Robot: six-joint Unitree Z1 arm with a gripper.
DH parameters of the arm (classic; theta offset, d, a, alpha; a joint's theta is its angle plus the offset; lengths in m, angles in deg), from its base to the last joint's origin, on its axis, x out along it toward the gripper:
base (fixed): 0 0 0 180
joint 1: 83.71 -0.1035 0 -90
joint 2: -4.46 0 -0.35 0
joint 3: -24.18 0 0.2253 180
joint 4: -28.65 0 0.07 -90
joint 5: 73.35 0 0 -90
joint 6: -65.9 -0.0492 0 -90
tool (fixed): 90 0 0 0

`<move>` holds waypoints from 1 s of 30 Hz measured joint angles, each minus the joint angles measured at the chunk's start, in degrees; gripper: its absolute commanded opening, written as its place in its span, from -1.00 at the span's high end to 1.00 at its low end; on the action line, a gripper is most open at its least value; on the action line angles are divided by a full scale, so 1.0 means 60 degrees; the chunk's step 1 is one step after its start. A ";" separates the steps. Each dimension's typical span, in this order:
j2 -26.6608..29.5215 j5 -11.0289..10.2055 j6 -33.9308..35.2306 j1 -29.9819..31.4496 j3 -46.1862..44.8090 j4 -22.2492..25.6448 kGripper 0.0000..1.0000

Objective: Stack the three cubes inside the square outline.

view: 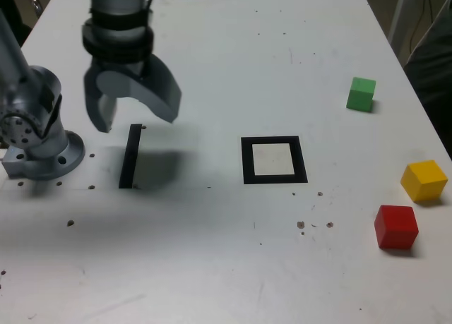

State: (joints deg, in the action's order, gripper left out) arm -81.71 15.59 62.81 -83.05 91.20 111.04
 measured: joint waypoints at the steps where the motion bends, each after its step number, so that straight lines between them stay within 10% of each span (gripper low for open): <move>1: -0.0111 0.0009 0.0040 0.0114 0.0171 0.0010 -1.00; 30: -0.3701 0.0115 0.1427 0.2601 0.6145 0.1794 -1.00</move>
State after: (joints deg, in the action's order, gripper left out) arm -103.92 16.28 71.37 -67.44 128.07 121.80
